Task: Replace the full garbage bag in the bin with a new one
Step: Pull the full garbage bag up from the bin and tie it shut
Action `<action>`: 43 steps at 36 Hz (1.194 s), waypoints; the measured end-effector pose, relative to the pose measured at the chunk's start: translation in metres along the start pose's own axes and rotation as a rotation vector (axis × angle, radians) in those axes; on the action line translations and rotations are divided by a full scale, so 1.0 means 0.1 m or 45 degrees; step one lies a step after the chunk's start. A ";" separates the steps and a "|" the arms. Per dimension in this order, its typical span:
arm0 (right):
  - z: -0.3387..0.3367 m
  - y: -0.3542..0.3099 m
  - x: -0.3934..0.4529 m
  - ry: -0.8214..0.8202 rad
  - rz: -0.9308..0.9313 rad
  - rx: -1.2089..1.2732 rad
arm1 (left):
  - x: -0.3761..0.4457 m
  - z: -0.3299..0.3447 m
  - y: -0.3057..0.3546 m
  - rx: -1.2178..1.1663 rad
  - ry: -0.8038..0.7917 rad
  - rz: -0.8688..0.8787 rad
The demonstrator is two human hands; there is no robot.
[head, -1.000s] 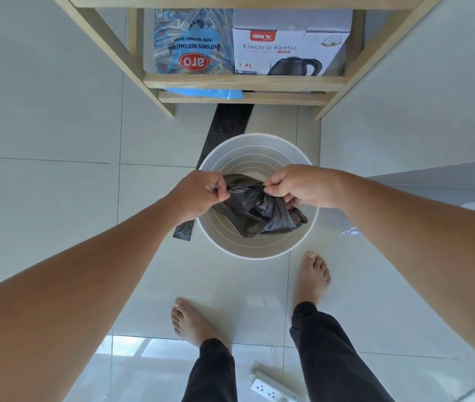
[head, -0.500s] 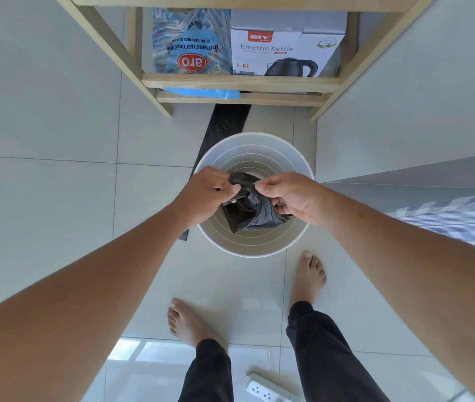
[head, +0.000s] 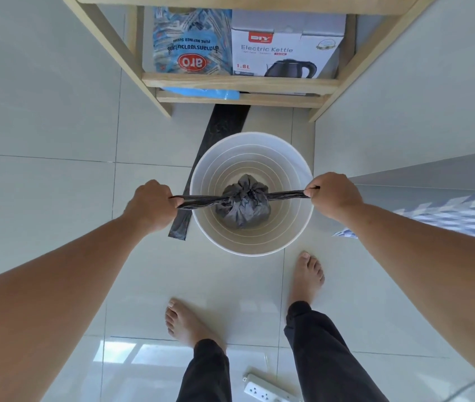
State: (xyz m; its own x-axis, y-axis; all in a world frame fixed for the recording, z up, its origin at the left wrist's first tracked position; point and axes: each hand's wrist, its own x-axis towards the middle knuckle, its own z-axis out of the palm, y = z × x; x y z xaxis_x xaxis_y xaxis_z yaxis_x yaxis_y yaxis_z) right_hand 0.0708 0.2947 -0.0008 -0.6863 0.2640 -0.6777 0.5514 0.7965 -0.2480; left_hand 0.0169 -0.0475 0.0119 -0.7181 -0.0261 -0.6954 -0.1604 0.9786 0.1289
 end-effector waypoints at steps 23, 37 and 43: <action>0.06 -0.69 -0.58 -0.162 0.111 1.840 | -0.17 0.07 1.01 -1.813 -0.312 0.067; -0.11 -0.51 -0.58 -0.587 -0.137 1.744 | -0.12 0.24 0.92 -1.484 -0.154 -0.096; -0.01 -0.49 -0.51 -0.242 -0.015 1.520 | -0.17 0.22 0.93 -1.337 -0.154 -0.041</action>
State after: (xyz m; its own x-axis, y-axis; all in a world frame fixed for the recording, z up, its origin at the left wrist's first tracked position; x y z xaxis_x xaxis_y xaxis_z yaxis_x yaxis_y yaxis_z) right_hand 0.0787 0.2423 0.0465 -0.6690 0.0963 -0.7370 0.7048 -0.2324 -0.6702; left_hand 0.0288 0.0483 0.0204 -0.6403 0.0282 -0.7676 -0.7249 0.3085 0.6159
